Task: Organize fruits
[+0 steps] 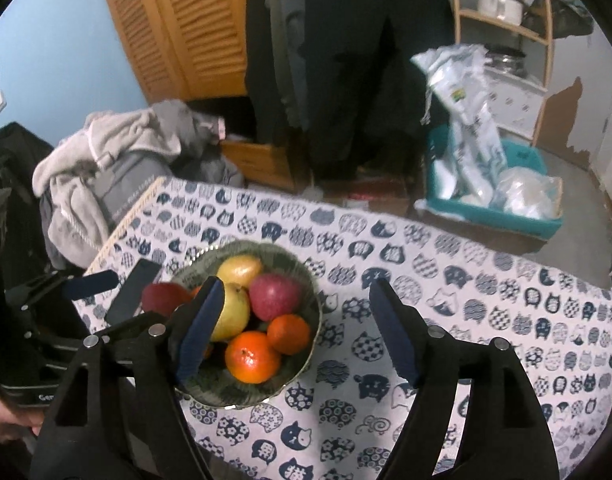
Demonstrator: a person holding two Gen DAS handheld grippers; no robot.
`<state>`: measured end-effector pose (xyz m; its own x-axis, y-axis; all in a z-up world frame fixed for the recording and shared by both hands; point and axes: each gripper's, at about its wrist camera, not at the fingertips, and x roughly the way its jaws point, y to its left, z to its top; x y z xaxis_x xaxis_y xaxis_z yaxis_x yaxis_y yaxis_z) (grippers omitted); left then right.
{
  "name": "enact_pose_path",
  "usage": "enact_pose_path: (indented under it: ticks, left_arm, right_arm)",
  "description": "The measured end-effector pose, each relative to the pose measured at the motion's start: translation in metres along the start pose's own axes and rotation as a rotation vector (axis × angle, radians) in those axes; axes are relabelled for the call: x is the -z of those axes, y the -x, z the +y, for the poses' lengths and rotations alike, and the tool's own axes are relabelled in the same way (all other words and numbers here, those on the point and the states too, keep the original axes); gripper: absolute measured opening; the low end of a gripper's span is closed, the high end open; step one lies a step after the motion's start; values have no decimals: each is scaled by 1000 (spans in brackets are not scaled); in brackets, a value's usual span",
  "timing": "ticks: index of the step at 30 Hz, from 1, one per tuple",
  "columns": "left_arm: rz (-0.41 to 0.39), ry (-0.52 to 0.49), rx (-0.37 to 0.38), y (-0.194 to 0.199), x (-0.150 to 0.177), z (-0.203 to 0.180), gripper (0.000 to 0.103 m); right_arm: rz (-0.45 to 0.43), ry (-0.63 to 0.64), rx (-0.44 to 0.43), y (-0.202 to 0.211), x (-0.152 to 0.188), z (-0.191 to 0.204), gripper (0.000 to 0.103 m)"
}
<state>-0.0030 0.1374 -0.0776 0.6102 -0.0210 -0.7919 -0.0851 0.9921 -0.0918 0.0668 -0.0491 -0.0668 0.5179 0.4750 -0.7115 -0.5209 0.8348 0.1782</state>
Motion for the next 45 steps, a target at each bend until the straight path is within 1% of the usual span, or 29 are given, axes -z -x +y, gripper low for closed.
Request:
enact_pose_path:
  ticks: [3, 6, 12, 15, 22, 24, 27, 33, 45]
  left_arm:
    - [-29, -2, -1, 14, -4, -3, 87]
    - [-52, -12, -2, 25, -8, -7, 87]
    - [-73, -31, 9, 43, -12, -15, 88]
    - [-95, -34, 16, 54, -14, -20, 93]
    - [-149, -52, 24, 74, -16, -30, 96]
    - [-162, -59, 24, 79, -16, -33, 100]
    - [-189, -71, 22, 85, -16, -36, 100]
    - [-216, -77, 10, 91, -15, -39, 101]
    - [-209, -78, 6, 91, -15, -44, 102]
  right_arm:
    - [-38, -3, 13, 19, -5, -2, 81]
    - [-67, 0, 30, 34, -9, -2, 83]
    - [-112, 19, 56, 61, -12, 1, 85]
    - [-142, 18, 62, 73, -13, 1, 85]
    - [-161, 43, 84, 86, -11, 5, 85]
    - [-162, 47, 78, 89, -10, 6, 85]
    - [-166, 49, 76, 92, -8, 6, 85]
    - [-155, 53, 81, 93, -7, 6, 86]
    - [-138, 41, 83, 94, -4, 3, 86]
